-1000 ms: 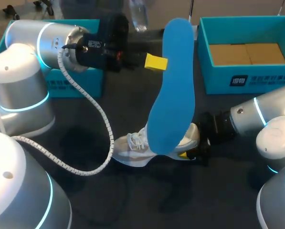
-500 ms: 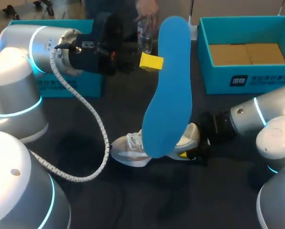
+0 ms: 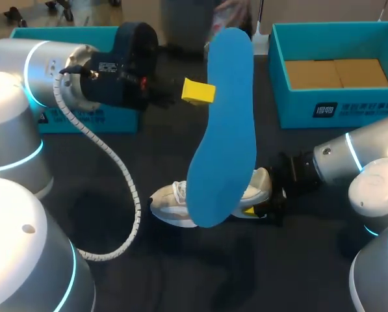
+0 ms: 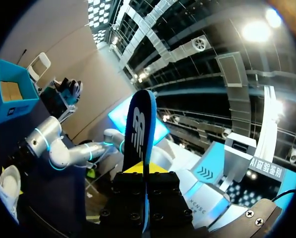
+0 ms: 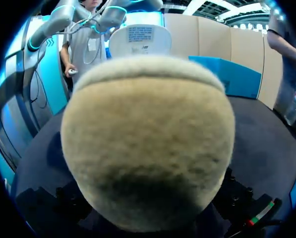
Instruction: Take the shoe out of the shoebox, open the shoe tongue, remove and reinsert the insole, then place the shoe into the shoebox
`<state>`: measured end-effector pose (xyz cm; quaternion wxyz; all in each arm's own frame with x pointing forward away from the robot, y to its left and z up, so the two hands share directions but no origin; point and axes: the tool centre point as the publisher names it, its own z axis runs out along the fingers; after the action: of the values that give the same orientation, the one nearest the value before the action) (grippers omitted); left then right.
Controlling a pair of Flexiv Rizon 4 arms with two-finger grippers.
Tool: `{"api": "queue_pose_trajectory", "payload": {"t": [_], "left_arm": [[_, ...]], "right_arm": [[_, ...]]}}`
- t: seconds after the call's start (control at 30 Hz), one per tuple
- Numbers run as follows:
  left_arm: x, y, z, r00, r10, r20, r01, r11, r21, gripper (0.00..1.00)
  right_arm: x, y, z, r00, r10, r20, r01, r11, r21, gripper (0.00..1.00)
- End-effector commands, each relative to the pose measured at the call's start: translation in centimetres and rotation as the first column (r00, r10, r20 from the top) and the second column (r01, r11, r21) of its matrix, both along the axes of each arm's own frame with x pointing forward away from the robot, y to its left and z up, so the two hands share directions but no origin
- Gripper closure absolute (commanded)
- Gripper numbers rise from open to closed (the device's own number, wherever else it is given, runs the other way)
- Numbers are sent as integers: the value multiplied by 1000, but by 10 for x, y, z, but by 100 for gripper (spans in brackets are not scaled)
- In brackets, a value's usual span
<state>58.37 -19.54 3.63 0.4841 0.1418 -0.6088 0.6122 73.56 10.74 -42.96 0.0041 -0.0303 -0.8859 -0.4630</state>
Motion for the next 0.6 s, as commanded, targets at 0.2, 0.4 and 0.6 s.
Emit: {"api": "queue_pose_trajectory", "payload": {"t": [0.2,0.4,0.6], "left_arm": [[-1,-1,-2,1000,1,-2,-1,1000,-4,100],[-1,-1,-2,1000,1,-2,-1,1000,-4,100],[-1,-1,-2,1000,1,-2,-1,1000,-4,100]], "right_arm": [[1,2,-2,1000,-1,0,1,1000,-4,100],[1,2,-2,1000,-1,0,1,1000,-4,100],[1,2,-2,1000,-1,0,1,1000,-4,0]]}}
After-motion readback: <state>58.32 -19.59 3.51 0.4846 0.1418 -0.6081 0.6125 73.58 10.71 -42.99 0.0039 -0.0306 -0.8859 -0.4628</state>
